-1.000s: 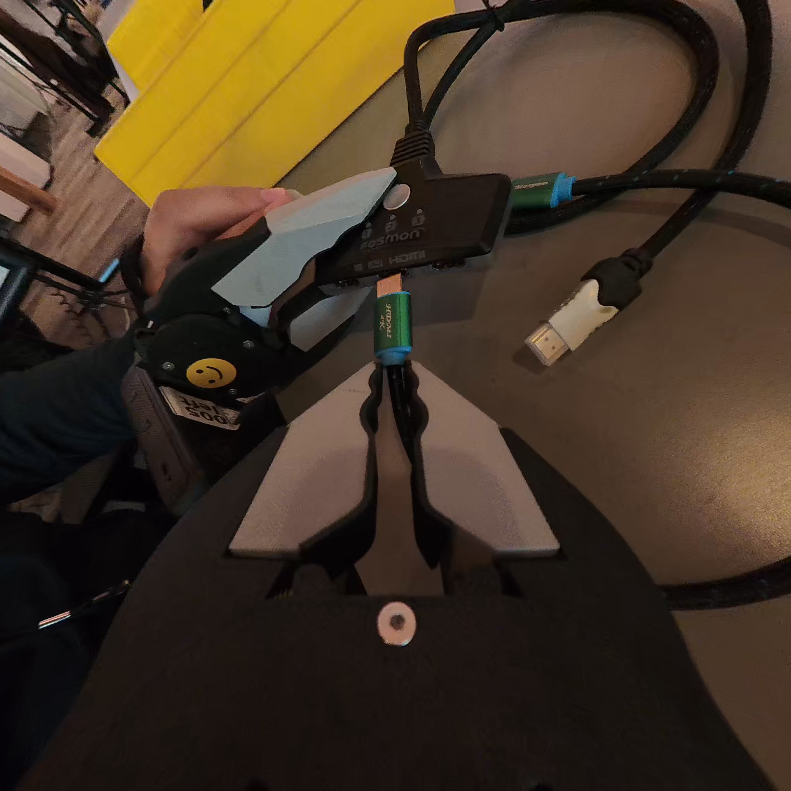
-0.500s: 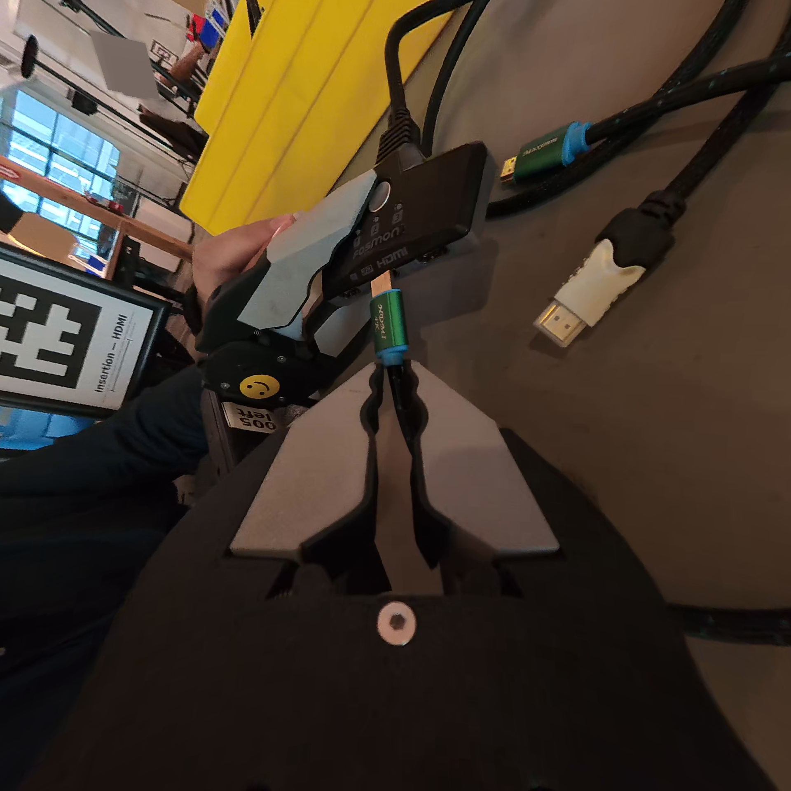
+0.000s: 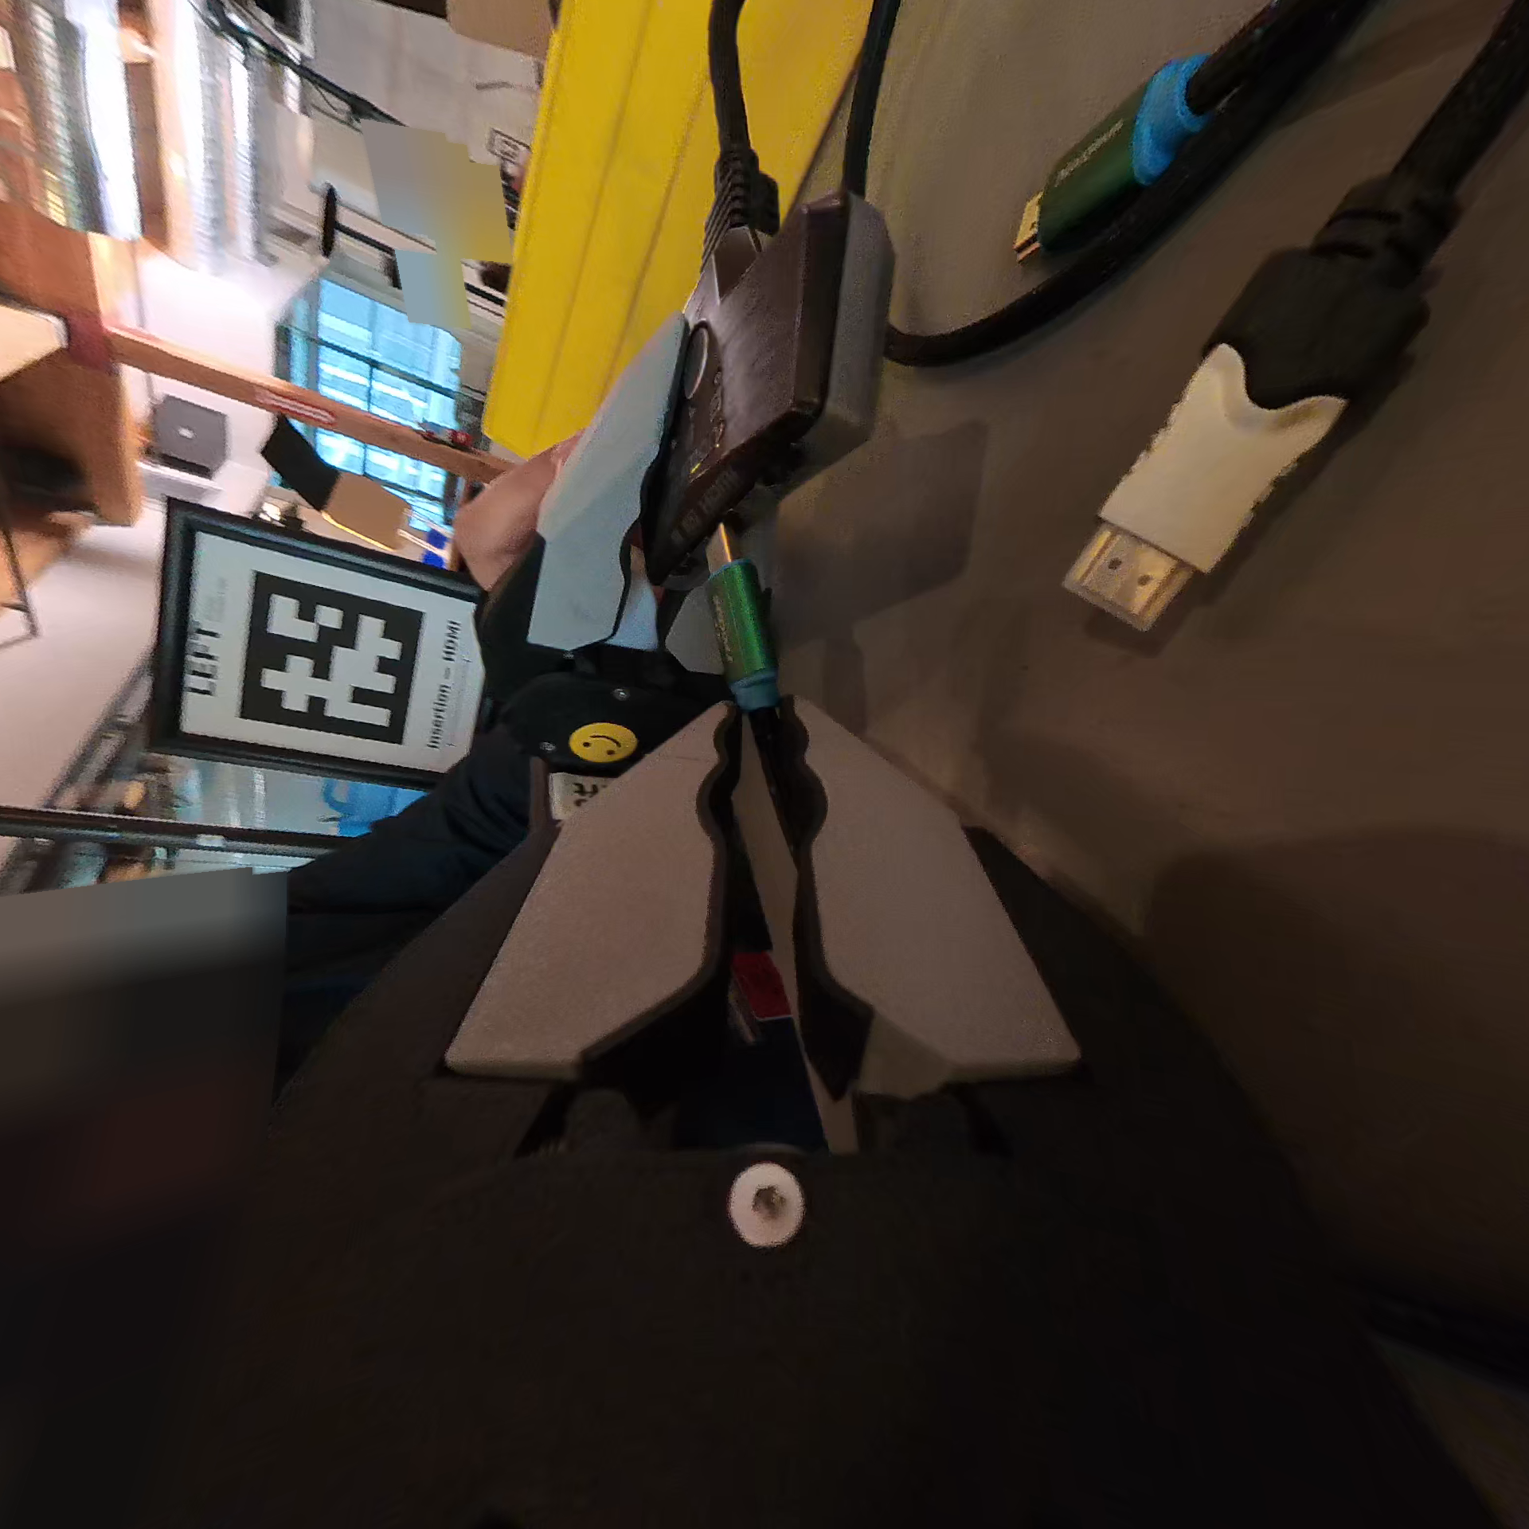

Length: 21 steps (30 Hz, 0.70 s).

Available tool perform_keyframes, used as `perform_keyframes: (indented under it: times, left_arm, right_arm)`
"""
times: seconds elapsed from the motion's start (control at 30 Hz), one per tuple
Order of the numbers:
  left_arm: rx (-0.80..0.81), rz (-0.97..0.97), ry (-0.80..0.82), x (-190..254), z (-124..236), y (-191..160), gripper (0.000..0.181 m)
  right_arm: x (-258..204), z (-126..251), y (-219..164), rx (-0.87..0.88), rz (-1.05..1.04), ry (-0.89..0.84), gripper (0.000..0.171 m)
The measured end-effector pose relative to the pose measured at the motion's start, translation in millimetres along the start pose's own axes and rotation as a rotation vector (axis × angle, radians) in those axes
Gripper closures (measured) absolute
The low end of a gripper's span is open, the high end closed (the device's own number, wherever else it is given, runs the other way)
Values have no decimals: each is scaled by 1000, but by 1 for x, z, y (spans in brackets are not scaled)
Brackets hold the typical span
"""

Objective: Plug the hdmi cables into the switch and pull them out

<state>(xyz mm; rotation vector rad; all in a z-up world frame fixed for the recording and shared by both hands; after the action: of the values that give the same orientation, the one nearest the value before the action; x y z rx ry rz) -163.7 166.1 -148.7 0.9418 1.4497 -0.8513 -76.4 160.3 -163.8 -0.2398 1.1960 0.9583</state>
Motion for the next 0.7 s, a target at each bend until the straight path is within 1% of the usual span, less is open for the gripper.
perform_keyframes:
  times: [0.1, 0.23, 0.5, 0.7]
  left_arm:
    - [12, 17, 41, -7, 3, 0, 163]
    - [50, 17, 72, -11, 8, 4, 163]
    - [106, 15, 102, -14, 15, 6, 163]
    - [101, 12, 103, -14, 14, 6, 163]
  right_arm:
    - [-4, 2, 0, 16, -36, 80, 165]
    - [-6, 5, -4, -7, -103, 176, 164]
    - [-8, 11, -8, -83, -157, 258, 164]
    - [-10, 7, -9, -128, -150, 284, 164]
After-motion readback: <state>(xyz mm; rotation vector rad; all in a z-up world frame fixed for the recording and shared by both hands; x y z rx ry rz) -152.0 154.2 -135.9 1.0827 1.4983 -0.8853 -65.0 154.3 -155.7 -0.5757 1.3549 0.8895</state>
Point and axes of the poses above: each gripper's, where its closed fingertips meet, z back along the fingers, y out of its top, x = y × z across the jaws, the point moved 2 cm from there along z, back along the fingers, and after that the axes turned 13 degrees about -x, right-handed, at the moved point
